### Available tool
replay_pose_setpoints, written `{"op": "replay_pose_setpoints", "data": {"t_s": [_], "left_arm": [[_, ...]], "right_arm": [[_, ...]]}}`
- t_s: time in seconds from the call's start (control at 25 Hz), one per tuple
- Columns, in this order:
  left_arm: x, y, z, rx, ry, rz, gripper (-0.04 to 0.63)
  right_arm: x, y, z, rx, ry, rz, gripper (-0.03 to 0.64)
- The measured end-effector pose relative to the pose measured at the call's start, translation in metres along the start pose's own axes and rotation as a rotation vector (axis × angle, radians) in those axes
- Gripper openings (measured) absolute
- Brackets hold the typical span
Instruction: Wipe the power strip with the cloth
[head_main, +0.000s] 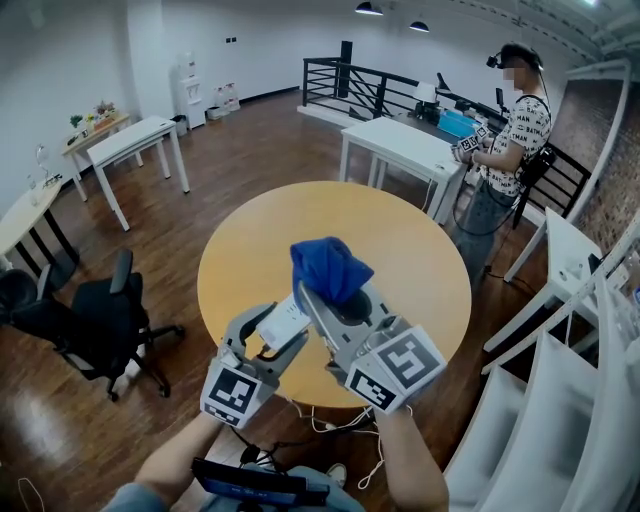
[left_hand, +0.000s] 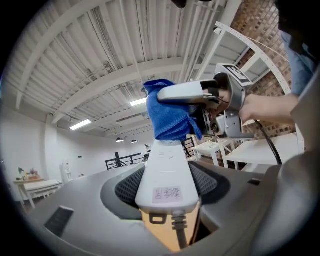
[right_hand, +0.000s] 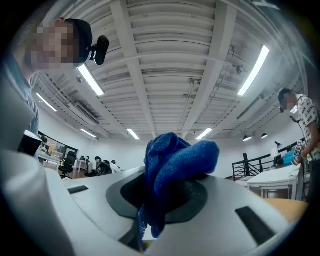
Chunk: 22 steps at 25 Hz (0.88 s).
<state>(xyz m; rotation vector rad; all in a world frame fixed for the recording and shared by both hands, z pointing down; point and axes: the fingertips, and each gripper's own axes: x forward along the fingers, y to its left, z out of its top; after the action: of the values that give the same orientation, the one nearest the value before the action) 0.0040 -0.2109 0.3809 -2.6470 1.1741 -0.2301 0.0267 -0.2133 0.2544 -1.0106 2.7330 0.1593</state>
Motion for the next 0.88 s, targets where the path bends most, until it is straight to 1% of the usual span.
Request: {"op": "replay_pose_setpoints", "data": {"t_s": [0.24,0.36,0.48,0.6,0.68,0.8,0.88], "left_arm": [[-0.006,-0.004,0.004,0.016,-0.007,-0.005,0.279],[-0.008,-0.006,0.005,0.023,-0.008,-0.007,0.279],[-0.01,-0.008,0.006,0.062,-0.024,-0.019,0.279],[-0.013,-0.011,0.007,0.045,-0.014,-0.016,0.279],[-0.014,-0.012,0.007,0.047,-0.018,-0.02,0.279],[-0.014,-0.014,0.007,0.028,-0.008,-0.02,0.279],[-0.013,-0.015,0.008,0.028,-0.005,-0.019,0.279]], "right_arm": [[-0.007,-0.022,0.02,-0.057,-0.016,-0.04,0.066],[-0.014,-0.036,0.03,-0.065,-0.031,-0.072,0.066],[-0.021,-0.051,0.042,-0.057,-0.052,-0.109,0.066],[-0.024,-0.057,0.048,-0.048,-0.059,-0.111,0.066],[-0.025,-0.059,0.049,-0.051,-0.061,-0.119,0.066],[-0.024,-0.058,0.048,-0.051,-0.061,-0.119,0.066],[-0.023,-0.056,0.047,-0.046,-0.061,-0.115,0.066]]}}
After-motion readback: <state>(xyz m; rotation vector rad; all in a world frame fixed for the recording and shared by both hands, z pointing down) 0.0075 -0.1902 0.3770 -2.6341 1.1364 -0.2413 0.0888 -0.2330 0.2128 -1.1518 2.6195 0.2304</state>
